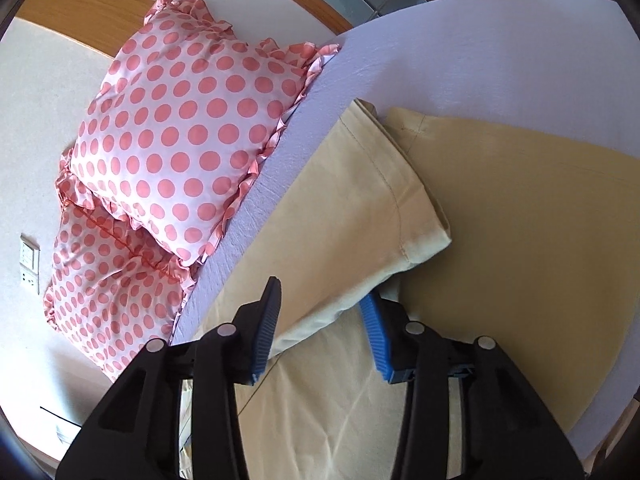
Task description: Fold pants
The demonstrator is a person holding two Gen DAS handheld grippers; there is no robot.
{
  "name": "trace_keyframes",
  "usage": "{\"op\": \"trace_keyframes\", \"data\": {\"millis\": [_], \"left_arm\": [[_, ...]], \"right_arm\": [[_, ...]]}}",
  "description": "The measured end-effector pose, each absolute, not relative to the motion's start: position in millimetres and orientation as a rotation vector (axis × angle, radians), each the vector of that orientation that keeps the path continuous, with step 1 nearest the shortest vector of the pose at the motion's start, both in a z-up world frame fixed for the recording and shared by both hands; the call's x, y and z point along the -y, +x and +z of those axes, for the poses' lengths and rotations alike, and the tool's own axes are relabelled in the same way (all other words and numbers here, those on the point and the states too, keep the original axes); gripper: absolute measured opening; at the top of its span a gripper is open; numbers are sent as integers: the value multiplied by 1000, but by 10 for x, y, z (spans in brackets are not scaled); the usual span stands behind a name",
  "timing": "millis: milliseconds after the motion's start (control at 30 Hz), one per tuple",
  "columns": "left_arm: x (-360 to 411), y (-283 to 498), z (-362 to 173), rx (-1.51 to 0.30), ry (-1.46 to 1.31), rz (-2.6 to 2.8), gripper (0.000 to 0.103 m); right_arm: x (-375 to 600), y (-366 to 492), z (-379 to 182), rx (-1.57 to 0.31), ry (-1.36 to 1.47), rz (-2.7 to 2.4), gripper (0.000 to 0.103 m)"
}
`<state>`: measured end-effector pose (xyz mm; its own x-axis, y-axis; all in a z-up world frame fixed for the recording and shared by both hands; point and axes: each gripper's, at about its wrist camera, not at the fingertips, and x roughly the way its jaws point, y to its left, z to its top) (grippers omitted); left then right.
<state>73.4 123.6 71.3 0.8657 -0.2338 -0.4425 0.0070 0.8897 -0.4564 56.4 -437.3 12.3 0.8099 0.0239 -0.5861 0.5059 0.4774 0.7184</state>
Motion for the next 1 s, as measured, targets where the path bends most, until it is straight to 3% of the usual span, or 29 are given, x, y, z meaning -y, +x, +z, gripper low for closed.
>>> {"op": "trace_keyframes", "data": {"millis": [67,300,667,733,767,867,1000], "left_arm": [[-1268,758,737,-515,-471,-150,101],[-1640,939,811,-559,-594,-148,101],[-2114,2175,661,-773,-579,141,96],[-2187,2367,566,-822,-586,190,87],[-2220,2440,524,-840,-591,207,76],[-2338,2523,411,-886,-630,189,6],[-2390,2025,569,-802,-646,132,5]], "right_arm": [[4436,636,34,-574,1071,-256,2],[4527,-19,389,-287,993,-61,2],[4663,-171,148,-297,1061,-52,2],[4663,-165,146,-296,1060,-51,2],[4663,-163,144,-296,1058,-52,2],[4676,-150,141,-295,1060,-53,2],[4701,-191,252,-272,1032,-57,2]]}}
